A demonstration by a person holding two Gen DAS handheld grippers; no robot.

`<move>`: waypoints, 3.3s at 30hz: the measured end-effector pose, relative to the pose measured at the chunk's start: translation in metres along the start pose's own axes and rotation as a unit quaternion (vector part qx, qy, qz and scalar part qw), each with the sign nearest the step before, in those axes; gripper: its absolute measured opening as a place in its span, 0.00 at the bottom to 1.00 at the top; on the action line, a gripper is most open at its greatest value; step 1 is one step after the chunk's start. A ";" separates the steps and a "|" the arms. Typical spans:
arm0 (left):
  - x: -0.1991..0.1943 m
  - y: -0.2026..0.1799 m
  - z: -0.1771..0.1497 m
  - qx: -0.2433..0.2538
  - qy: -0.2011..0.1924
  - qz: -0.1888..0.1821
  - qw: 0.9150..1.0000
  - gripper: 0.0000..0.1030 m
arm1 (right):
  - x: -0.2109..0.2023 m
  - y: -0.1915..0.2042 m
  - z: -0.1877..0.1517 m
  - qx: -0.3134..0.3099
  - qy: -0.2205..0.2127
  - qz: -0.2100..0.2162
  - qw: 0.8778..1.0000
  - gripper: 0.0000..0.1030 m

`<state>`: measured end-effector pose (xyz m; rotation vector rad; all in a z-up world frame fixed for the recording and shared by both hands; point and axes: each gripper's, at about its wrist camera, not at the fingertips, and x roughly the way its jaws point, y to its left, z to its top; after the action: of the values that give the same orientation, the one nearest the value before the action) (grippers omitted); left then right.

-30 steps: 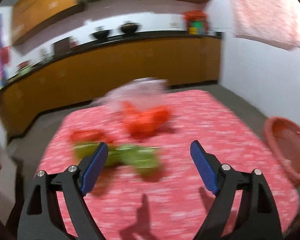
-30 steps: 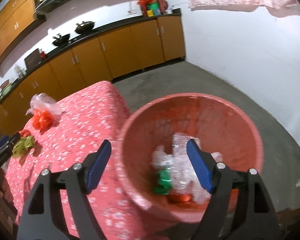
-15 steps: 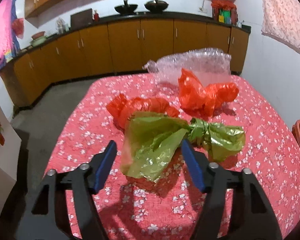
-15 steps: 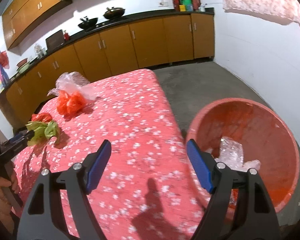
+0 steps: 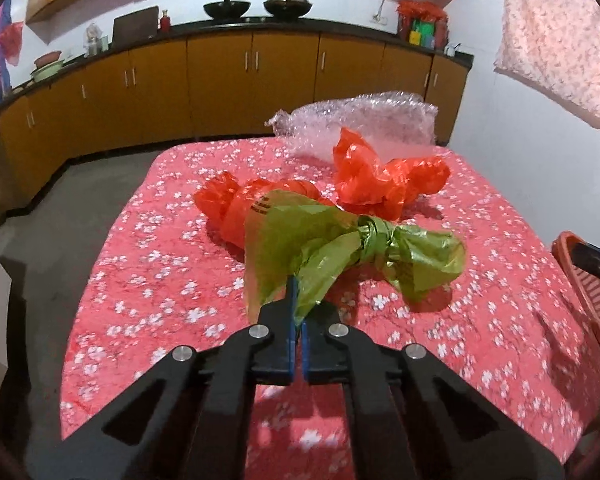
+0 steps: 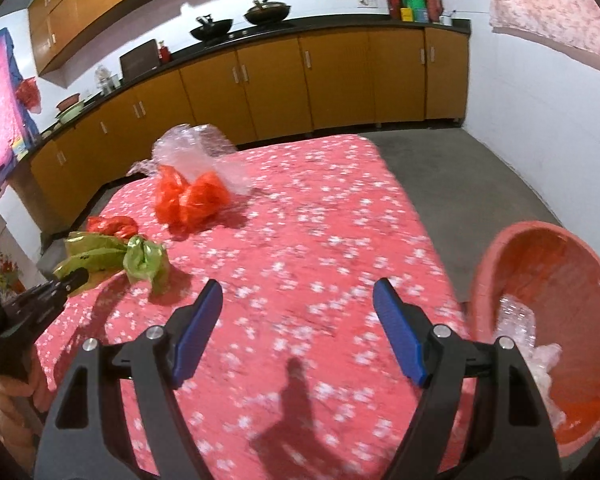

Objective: Collect trash
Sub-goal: 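Grasp the yellow-green bag with the left tool while the right tool grasps bubble wrap, then carry the yellow-green bag and bubble wrap over the orange basket with both tools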

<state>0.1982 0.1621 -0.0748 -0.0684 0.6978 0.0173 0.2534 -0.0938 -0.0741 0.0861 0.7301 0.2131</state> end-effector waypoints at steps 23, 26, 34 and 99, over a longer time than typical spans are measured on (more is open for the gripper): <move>-0.029 0.037 0.006 -0.028 -0.044 0.004 0.999 0.01 | 0.122 0.106 0.121 -0.065 -0.040 0.043 0.996 0.71; -0.028 0.037 0.007 -0.028 -0.047 0.007 0.998 0.01 | 0.140 0.114 0.123 -0.093 -0.022 0.042 0.995 0.55; -0.020 0.033 0.006 -0.041 -0.040 0.007 0.998 0.01 | 0.135 0.098 0.103 -0.077 -0.015 0.046 0.996 0.04; -0.068 -0.142 0.009 0.049 -0.059 -0.053 0.996 0.01 | -0.124 -0.083 -0.029 0.048 -0.061 -0.039 0.996 0.04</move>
<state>0.1573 0.0211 -0.0156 -0.0106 0.5755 -0.1143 0.1580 -0.2018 -0.0274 0.1602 0.6196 0.0982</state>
